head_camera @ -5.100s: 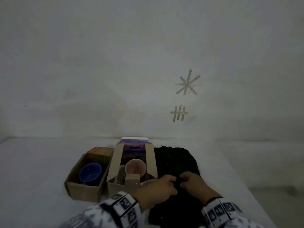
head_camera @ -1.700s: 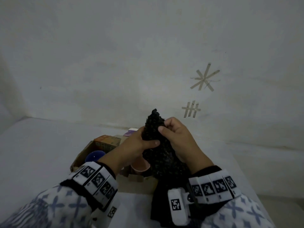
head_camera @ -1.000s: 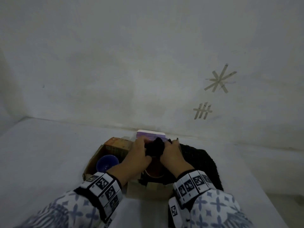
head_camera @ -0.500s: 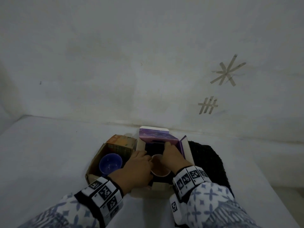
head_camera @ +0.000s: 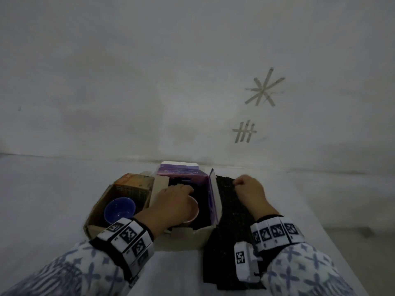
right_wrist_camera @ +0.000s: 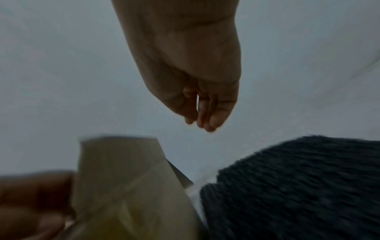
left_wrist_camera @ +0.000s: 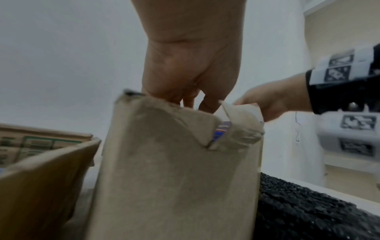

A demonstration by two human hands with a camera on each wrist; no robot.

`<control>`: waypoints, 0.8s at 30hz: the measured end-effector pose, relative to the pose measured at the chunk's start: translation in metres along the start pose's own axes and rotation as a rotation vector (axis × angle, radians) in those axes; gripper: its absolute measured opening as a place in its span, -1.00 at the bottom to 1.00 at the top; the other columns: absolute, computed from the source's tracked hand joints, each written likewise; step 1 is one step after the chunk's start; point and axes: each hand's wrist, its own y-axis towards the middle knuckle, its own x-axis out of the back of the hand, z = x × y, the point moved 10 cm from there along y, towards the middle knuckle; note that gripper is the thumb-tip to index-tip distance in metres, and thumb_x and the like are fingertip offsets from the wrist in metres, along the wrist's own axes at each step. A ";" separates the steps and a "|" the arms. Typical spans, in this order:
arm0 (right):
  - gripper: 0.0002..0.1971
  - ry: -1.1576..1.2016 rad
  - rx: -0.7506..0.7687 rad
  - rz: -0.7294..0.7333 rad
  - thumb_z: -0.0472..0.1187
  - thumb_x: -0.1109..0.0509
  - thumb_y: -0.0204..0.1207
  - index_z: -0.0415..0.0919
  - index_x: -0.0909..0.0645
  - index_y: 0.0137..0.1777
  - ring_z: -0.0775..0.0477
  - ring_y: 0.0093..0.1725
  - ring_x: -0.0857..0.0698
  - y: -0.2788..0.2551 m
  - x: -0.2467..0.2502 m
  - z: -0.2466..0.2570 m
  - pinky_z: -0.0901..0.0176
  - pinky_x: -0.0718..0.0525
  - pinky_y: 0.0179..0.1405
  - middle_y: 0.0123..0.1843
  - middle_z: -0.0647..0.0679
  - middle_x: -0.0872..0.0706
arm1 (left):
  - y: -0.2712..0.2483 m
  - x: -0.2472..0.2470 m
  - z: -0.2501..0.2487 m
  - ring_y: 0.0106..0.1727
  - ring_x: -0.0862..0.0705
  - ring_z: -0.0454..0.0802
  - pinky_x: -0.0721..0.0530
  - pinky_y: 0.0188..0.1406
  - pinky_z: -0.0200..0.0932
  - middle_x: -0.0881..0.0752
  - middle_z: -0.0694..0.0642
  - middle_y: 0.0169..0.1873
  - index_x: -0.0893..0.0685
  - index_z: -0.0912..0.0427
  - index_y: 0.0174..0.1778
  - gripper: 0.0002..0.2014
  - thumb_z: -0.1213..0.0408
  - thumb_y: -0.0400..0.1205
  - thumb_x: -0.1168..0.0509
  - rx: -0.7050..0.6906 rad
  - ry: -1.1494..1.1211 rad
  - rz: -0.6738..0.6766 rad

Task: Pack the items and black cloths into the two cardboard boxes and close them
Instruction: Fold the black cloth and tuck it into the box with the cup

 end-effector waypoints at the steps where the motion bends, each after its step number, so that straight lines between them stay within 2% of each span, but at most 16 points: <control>1: -0.74 -0.123 -0.011 0.112 -0.31 -0.21 0.57 -0.29 -0.66 0.16 -0.21 0.22 -0.65 -0.003 -0.021 -0.017 0.22 -0.55 0.05 0.24 -0.21 -0.71 | 0.002 -0.003 -0.005 0.42 -0.49 0.12 -0.47 0.39 0.06 -0.46 0.09 0.49 -0.39 0.04 0.51 -0.51 0.17 0.61 -0.18 0.000 -0.038 0.002; 2: -0.72 -0.212 -0.021 0.217 -0.25 -0.24 0.57 -0.32 -0.63 0.21 -0.22 0.24 -0.64 -0.009 -0.043 -0.033 0.20 -0.58 0.09 0.27 -0.24 -0.67 | 0.003 -0.008 -0.011 0.43 -0.48 0.12 -0.47 0.40 0.07 -0.46 0.09 0.50 -0.39 0.04 0.51 -0.52 0.17 0.63 -0.16 0.002 -0.070 0.013; 4: -0.53 -0.315 -0.037 0.358 -0.07 -0.34 0.53 -0.30 -0.48 0.36 -0.25 0.33 -0.54 -0.025 -0.084 -0.064 0.11 -0.56 0.23 0.37 -0.26 -0.51 | 0.003 -0.018 -0.019 0.41 -0.49 0.13 -0.48 0.38 0.08 -0.47 0.09 0.48 -0.40 0.04 0.51 -0.53 0.19 0.63 -0.16 0.015 -0.088 0.046; 6: -0.43 -0.394 -0.008 0.357 0.02 -0.37 0.50 -0.23 -0.39 0.44 -0.26 0.41 -0.42 -0.035 -0.108 -0.082 -0.01 -0.50 0.33 0.42 -0.23 -0.38 | 0.002 -0.025 -0.023 0.41 -0.49 0.14 -0.48 0.37 0.09 -0.47 0.10 0.47 -0.40 0.03 0.51 -0.53 0.21 0.63 -0.15 0.033 -0.055 0.064; 8: -0.58 -0.452 0.078 0.268 -0.04 -0.29 0.58 -0.20 -0.45 0.38 -0.24 0.38 -0.43 -0.039 -0.113 -0.083 -0.02 -0.54 0.26 0.38 -0.22 -0.42 | 0.000 -0.030 -0.024 0.42 -0.47 0.16 -0.47 0.38 0.11 -0.45 0.10 0.49 -0.39 0.02 0.51 -0.54 0.22 0.64 -0.14 0.046 -0.043 0.074; 10: -0.74 -0.429 0.148 0.199 -0.16 -0.19 0.64 -0.24 -0.56 0.22 -0.21 0.27 -0.54 -0.036 -0.111 -0.080 0.01 -0.59 0.15 0.27 -0.20 -0.52 | -0.003 -0.031 -0.024 0.41 -0.48 0.17 -0.48 0.37 0.13 -0.44 0.09 0.49 -0.40 0.01 0.50 -0.56 0.21 0.67 -0.13 0.055 -0.051 0.080; 12: -0.77 -0.326 0.150 0.186 -0.24 -0.18 0.63 -0.29 -0.61 -0.16 -0.13 0.00 -0.63 -0.029 -0.104 -0.082 0.07 -0.64 -0.01 -0.05 -0.14 -0.61 | -0.006 -0.028 -0.023 0.39 -0.50 0.15 -0.50 0.36 0.15 -0.47 0.09 0.47 -0.43 0.01 0.48 -0.59 0.19 0.68 -0.12 0.060 -0.081 0.060; 13: -0.70 -0.261 0.125 0.196 -0.25 -0.20 0.60 -0.32 -0.54 -0.35 -0.07 -0.15 -0.61 -0.025 -0.098 -0.084 0.11 -0.64 -0.13 -0.23 -0.11 -0.59 | -0.007 -0.024 -0.022 0.36 -0.52 0.14 -0.52 0.34 0.15 -0.48 0.09 0.45 -0.45 0.00 0.47 -0.60 0.18 0.68 -0.12 0.062 -0.101 0.040; 14: -0.66 -0.190 0.094 0.187 -0.26 -0.24 0.57 -0.33 -0.48 -0.45 -0.03 -0.28 -0.56 -0.020 -0.088 -0.084 0.14 -0.59 -0.30 -0.35 -0.11 -0.57 | -0.009 -0.019 -0.023 0.33 -0.55 0.13 -0.54 0.31 0.14 -0.50 0.08 0.43 -0.46 0.00 0.46 -0.61 0.18 0.68 -0.12 0.065 -0.132 0.017; 15: -0.65 -0.120 0.069 0.155 -0.25 -0.28 0.53 -0.35 -0.46 -0.49 0.01 -0.39 -0.50 -0.017 -0.071 -0.080 0.17 -0.49 -0.45 -0.43 -0.14 -0.55 | -0.011 -0.013 -0.025 0.29 -0.58 0.10 -0.57 0.28 0.12 -0.51 0.08 0.42 -0.46 0.00 0.45 -0.61 0.19 0.68 -0.13 0.068 -0.179 -0.009; 17: -0.68 0.003 0.098 0.034 -0.22 -0.34 0.46 -0.31 -0.41 -0.48 0.02 -0.50 -0.40 -0.016 -0.027 -0.059 0.28 -0.30 -0.57 -0.50 -0.11 -0.42 | -0.014 0.002 -0.031 0.26 -0.60 0.06 -0.59 0.23 0.01 -0.50 0.05 0.42 -0.41 -0.02 0.48 -0.58 0.21 0.67 -0.20 0.082 -0.343 -0.050; 18: -0.71 0.065 0.143 -0.027 -0.22 -0.35 0.45 -0.32 -0.43 -0.45 0.00 -0.45 -0.43 -0.018 -0.003 -0.042 0.31 -0.31 -0.53 -0.46 -0.08 -0.43 | -0.016 0.009 -0.035 0.28 -0.58 0.05 -0.56 0.19 -0.07 -0.46 0.03 0.45 -0.36 -0.04 0.51 -0.53 0.22 0.66 -0.25 0.084 -0.447 -0.053; 20: -0.81 0.246 0.224 -0.060 -0.23 -0.34 0.45 -0.30 -0.56 -0.34 -0.02 -0.24 -0.55 -0.029 0.033 -0.004 0.19 -0.46 -0.26 -0.31 -0.06 -0.54 | -0.017 0.020 -0.046 0.23 -0.59 0.01 -0.53 0.10 -0.17 -0.36 -0.08 0.44 -0.22 -0.10 0.57 -0.35 0.21 0.61 -0.36 0.065 -0.669 -0.032; 21: -0.82 0.356 0.268 -0.018 -0.24 -0.33 0.46 -0.21 -0.55 -0.36 -0.03 -0.21 -0.56 -0.037 0.042 0.017 0.14 -0.47 -0.20 -0.31 -0.03 -0.57 | -0.017 0.026 -0.052 0.19 -0.61 -0.01 -0.55 0.08 -0.18 -0.32 -0.14 0.42 -0.14 -0.14 0.60 -0.26 0.23 0.58 -0.40 0.046 -0.799 -0.021; 23: -0.74 0.629 0.350 0.156 -0.29 -0.29 0.50 -0.08 -0.47 -0.43 0.01 -0.36 -0.56 -0.058 0.048 0.060 0.14 -0.48 -0.33 -0.45 0.04 -0.57 | -0.019 0.036 -0.063 0.21 -0.65 0.02 -0.62 0.11 -0.11 -0.31 -0.14 0.39 -0.07 -0.15 0.62 -0.17 0.32 0.55 -0.41 0.009 -1.064 -0.001; 24: -0.72 0.757 0.362 0.259 -0.31 -0.26 0.53 -0.07 -0.48 -0.41 0.04 -0.41 -0.58 -0.067 0.046 0.077 0.19 -0.52 -0.40 -0.48 0.06 -0.60 | -0.019 0.040 -0.066 0.24 -0.64 0.05 -0.66 0.14 -0.04 -0.39 -0.13 0.38 -0.12 -0.13 0.61 -0.20 0.37 0.55 -0.40 -0.004 -1.174 0.009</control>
